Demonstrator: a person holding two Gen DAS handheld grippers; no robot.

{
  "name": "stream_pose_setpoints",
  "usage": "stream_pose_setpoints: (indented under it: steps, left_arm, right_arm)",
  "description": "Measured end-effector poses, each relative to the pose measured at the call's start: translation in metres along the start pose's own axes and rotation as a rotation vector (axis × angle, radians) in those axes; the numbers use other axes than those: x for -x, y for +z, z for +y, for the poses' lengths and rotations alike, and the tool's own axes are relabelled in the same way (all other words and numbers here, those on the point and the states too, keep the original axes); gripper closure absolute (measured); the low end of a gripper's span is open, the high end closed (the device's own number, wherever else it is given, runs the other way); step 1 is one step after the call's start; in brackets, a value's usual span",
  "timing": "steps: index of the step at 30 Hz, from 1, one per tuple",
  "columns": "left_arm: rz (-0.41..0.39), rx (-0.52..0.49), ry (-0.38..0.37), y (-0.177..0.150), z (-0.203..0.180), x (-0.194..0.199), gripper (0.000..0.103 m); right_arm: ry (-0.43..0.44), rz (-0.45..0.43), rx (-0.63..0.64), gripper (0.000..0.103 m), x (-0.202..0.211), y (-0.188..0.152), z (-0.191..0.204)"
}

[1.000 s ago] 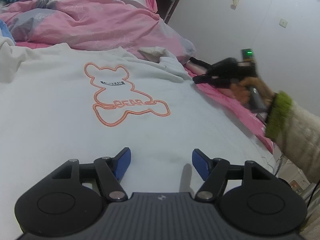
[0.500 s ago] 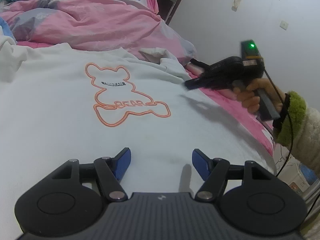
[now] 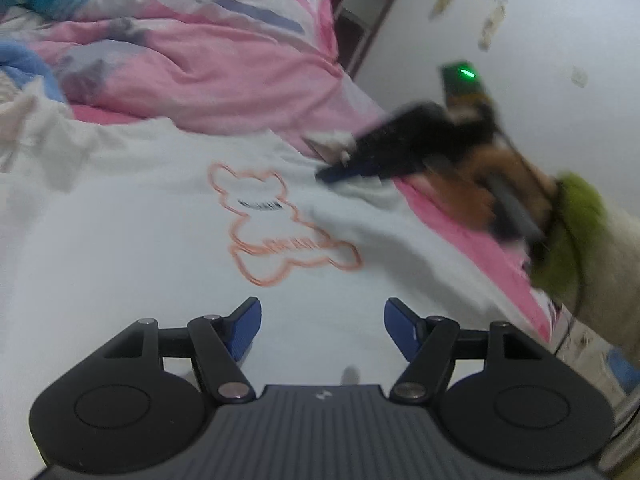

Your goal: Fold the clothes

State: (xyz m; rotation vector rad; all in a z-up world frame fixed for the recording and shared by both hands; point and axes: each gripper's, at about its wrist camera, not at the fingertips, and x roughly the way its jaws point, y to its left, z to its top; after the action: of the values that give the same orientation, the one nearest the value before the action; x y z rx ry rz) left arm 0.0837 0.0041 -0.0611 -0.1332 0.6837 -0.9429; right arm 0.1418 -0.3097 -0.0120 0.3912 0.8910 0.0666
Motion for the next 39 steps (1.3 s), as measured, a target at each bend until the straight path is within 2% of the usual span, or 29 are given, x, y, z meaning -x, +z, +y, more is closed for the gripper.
stream_pose_setpoints:
  steps: [2, 5, 12, 16, 19, 21, 23, 28, 32, 34, 37, 39]
  left_arm:
    - [0.007, 0.008, 0.034, -0.001, 0.005, 0.006, 0.034]
    - [0.035, 0.021, 0.083, -0.008, 0.013, 0.011, 0.034]
    - [0.024, 0.086, 0.056, -0.016, 0.032, 0.017, 0.034]
    - [0.025, 0.088, 0.050, -0.016, 0.031, 0.017, 0.034]
    - [0.018, 0.121, 0.029, -0.017, 0.036, 0.021, 0.034]
    - [0.015, 0.151, 0.013, -0.017, 0.042, 0.022, 0.034]
    - [0.012, 0.166, 0.005, -0.017, 0.045, 0.022, 0.034]
    - [-0.003, 0.147, 0.020, -0.018, 0.041, 0.021, 0.034]
    - [-0.026, 0.147, 0.037, -0.017, 0.039, 0.026, 0.034]
    - [-0.051, 0.152, 0.047, -0.017, 0.038, 0.032, 0.034]
    - [-0.120, 0.138, 0.070, -0.012, 0.032, 0.052, 0.034]
    - [-0.171, 0.148, 0.076, -0.004, 0.033, 0.067, 0.034]
  right_arm:
    - [0.065, 0.070, 0.065, 0.094, -0.009, -0.014, 0.034]
    - [0.142, 0.136, 0.111, 0.094, -0.043, -0.017, 0.076]
    - [0.075, 0.062, 0.070, 0.097, -0.113, 0.033, 0.101]
    - [0.052, 0.031, 0.046, 0.092, -0.148, 0.060, 0.115]
    - [0.192, 0.122, 0.113, 0.090, -0.135, 0.050, 0.129]
    - [0.231, 0.188, 0.175, 0.088, -0.135, 0.033, 0.142]
    - [0.235, 0.228, 0.209, 0.088, -0.147, 0.024, 0.154]
    - [0.217, 0.124, 0.145, 0.089, -0.178, 0.048, 0.159]
    - [0.180, 0.112, 0.055, 0.086, -0.161, 0.057, 0.144]
    - [0.184, 0.082, 0.039, 0.086, -0.133, 0.048, 0.130]
    - [0.219, 0.035, -0.034, 0.085, -0.094, 0.027, 0.106]
    - [0.263, 0.024, -0.098, 0.084, -0.086, 0.015, 0.091]
